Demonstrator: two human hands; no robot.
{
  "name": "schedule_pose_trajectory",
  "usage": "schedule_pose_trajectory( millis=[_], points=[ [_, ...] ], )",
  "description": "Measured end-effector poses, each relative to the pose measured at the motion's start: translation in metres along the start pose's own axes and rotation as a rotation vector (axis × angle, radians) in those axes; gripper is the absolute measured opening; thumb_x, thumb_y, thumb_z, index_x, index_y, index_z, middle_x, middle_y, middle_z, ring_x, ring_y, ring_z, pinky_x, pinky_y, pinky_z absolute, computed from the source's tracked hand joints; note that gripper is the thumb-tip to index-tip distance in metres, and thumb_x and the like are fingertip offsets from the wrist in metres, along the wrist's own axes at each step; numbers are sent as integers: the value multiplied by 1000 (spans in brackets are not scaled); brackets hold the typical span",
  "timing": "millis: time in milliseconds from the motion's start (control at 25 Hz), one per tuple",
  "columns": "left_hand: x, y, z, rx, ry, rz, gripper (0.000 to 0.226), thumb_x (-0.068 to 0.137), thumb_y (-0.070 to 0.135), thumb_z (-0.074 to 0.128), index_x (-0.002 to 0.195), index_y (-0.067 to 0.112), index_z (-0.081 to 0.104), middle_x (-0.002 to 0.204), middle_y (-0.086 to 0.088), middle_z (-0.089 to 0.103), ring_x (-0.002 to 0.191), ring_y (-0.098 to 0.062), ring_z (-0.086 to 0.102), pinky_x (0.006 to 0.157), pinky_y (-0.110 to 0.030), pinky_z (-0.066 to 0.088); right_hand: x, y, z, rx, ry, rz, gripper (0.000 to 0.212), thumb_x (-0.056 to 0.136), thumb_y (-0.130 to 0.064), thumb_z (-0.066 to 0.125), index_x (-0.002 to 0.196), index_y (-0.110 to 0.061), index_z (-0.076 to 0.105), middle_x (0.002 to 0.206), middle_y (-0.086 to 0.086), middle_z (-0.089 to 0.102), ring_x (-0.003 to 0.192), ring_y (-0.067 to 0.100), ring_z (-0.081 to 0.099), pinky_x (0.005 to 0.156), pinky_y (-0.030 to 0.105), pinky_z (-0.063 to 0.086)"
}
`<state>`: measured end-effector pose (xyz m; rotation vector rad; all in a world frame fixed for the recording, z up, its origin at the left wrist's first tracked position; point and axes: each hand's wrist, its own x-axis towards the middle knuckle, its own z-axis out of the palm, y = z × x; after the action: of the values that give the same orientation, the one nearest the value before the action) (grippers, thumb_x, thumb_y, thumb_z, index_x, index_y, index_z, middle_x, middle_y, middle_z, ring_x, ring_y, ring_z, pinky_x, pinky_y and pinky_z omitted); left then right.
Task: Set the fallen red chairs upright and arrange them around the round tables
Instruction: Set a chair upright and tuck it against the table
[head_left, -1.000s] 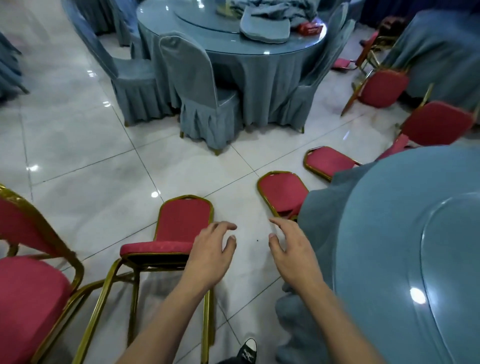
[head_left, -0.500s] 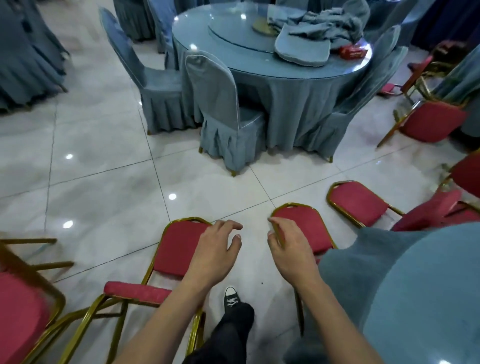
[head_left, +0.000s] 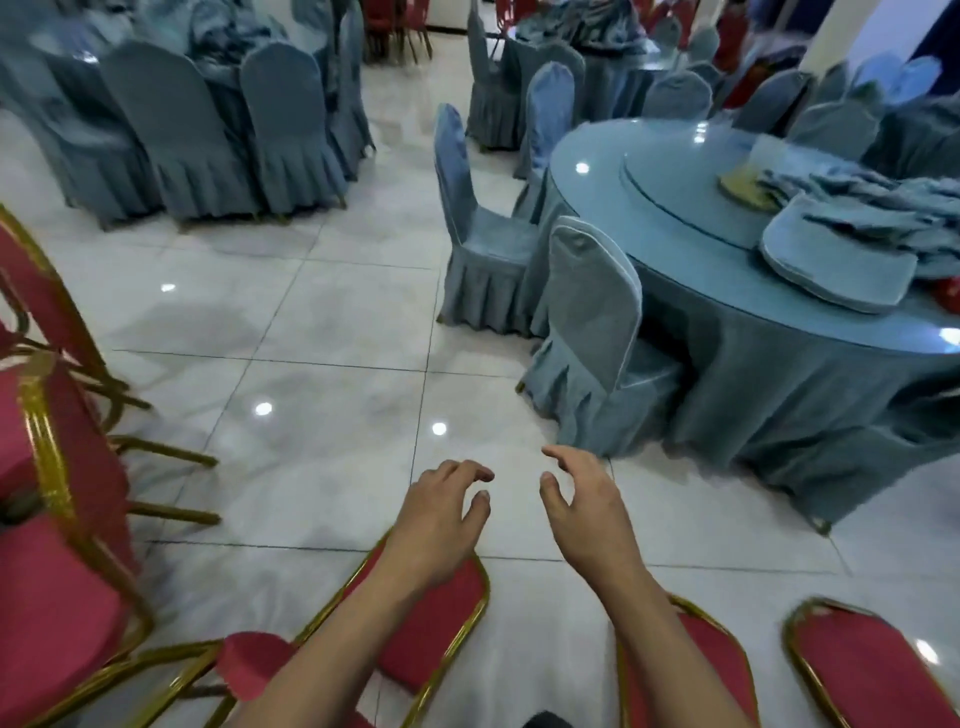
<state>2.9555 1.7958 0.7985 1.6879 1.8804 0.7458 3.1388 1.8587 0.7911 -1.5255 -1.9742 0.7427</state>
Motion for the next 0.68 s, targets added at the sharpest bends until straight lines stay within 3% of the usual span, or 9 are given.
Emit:
schedule_pose_trajectory(
  millis=[200, 480, 680],
  points=[
    [80, -25, -19, 27, 172, -145, 26, 101, 27, 49, 125, 27, 60, 124, 9, 59, 117, -13, 50, 106, -33, 37, 127, -9, 32, 44, -141, -162, 30, 101, -30, 51, 130, -37, 55, 120, -23, 51, 115, 1, 49, 96, 23, 39],
    [219, -40, -35, 27, 366, -372, 26, 101, 31, 47, 124, 33, 58, 122, 14, 57, 118, -8, 47, 106, -31, 36, 310, -17, 75, 145, -354, -304, 28, 101, -32, 51, 128, -38, 57, 123, -24, 53, 114, -3, 49, 90, 14, 35],
    [257, -52, -57, 69, 468, -512, 26, 101, 32, 46, 125, 34, 57, 122, 16, 57, 118, -8, 47, 106, -29, 36, 383, -45, 110, 183, -530, -409, 27, 102, -32, 51, 127, -40, 56, 123, -24, 52, 115, -3, 49, 90, 17, 37]
  ],
)
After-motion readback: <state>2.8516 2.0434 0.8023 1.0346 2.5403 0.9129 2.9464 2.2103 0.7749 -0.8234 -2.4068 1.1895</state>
